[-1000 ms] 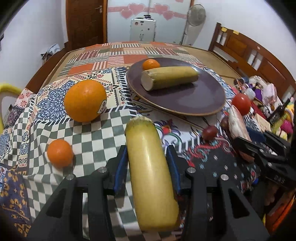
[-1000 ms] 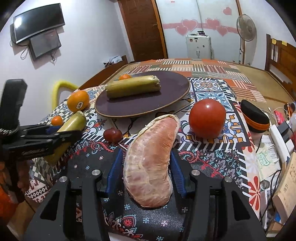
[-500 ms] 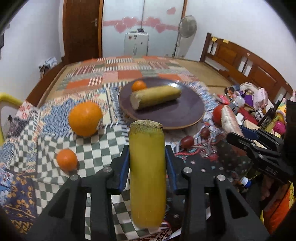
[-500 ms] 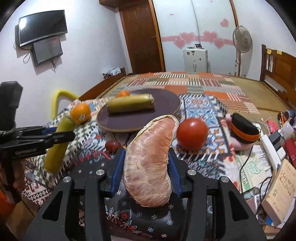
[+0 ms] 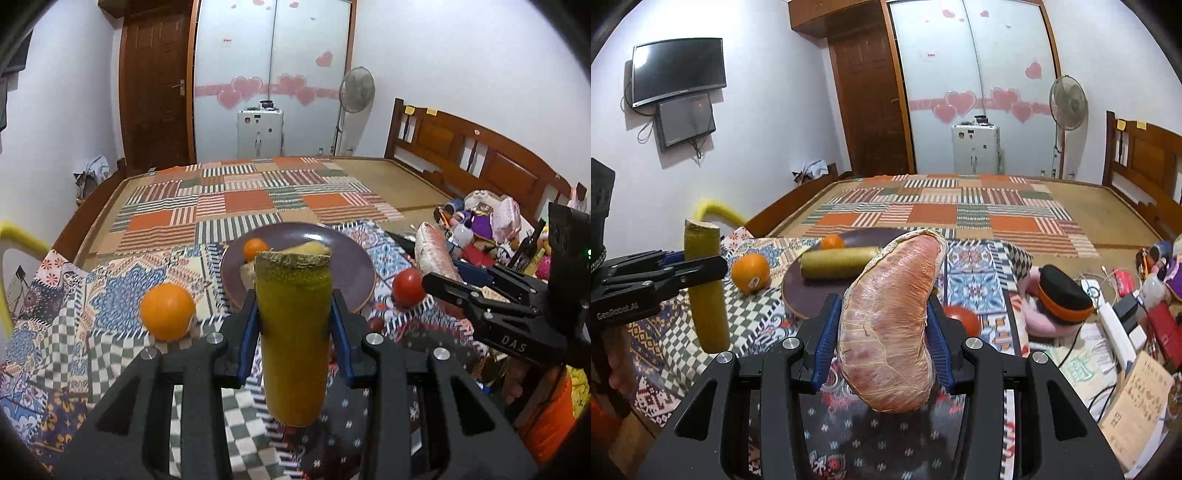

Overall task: Organize fruits
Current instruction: 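Lift the bamboo shoot upright with the left tool while the right tool lifts the pomelo segment, then lower the bamboo shoot onto the purple plate with the left tool while the right tool sets the pomelo there, then grasp the large orange with the left tool while the right tool grasps the red tomato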

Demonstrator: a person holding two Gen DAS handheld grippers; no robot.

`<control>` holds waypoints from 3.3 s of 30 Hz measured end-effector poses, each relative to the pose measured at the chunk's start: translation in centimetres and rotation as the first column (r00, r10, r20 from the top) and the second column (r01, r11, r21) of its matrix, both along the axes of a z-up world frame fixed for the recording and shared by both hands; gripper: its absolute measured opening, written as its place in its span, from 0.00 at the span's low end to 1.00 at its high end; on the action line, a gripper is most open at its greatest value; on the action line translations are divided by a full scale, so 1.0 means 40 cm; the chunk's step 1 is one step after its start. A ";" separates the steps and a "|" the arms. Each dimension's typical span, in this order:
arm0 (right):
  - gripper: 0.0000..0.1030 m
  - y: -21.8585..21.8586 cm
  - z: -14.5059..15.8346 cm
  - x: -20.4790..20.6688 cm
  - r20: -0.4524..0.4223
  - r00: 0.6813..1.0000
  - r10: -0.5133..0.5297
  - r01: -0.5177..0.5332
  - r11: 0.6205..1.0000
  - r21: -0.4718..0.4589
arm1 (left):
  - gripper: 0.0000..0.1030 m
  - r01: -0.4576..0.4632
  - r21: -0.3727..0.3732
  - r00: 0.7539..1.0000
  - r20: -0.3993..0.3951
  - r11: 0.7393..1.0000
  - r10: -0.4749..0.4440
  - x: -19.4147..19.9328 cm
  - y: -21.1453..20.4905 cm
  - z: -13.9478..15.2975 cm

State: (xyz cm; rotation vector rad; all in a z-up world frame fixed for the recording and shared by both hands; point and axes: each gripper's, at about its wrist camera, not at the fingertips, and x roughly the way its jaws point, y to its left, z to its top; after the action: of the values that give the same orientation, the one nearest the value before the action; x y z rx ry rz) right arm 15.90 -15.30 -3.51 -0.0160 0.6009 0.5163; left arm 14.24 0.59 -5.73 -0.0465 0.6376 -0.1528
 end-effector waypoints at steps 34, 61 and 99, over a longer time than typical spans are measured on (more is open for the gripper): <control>0.40 0.097 -0.058 0.231 -0.091 0.995 0.035 -0.051 0.983 -0.176 | 0.35 -0.042 -0.072 0.997 -0.071 0.997 0.037 0.280 -0.014 -0.090; 0.41 0.126 -0.073 0.256 -0.173 0.984 0.037 -0.073 0.976 -0.205 | 0.44 -0.045 -0.065 0.991 -0.126 0.997 0.037 0.343 -0.024 -0.127; 0.65 -0.015 -0.049 0.082 -0.093 0.994 -0.052 0.034 0.981 -0.189 | 0.82 -0.190 0.038 0.961 -0.198 0.981 0.194 0.117 0.264 -0.165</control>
State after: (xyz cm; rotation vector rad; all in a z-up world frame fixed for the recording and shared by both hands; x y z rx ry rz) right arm 19.18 -15.90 -5.47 -0.1569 0.7423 0.4188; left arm 18.93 11.14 -12.32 -0.1068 0.8318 0.0465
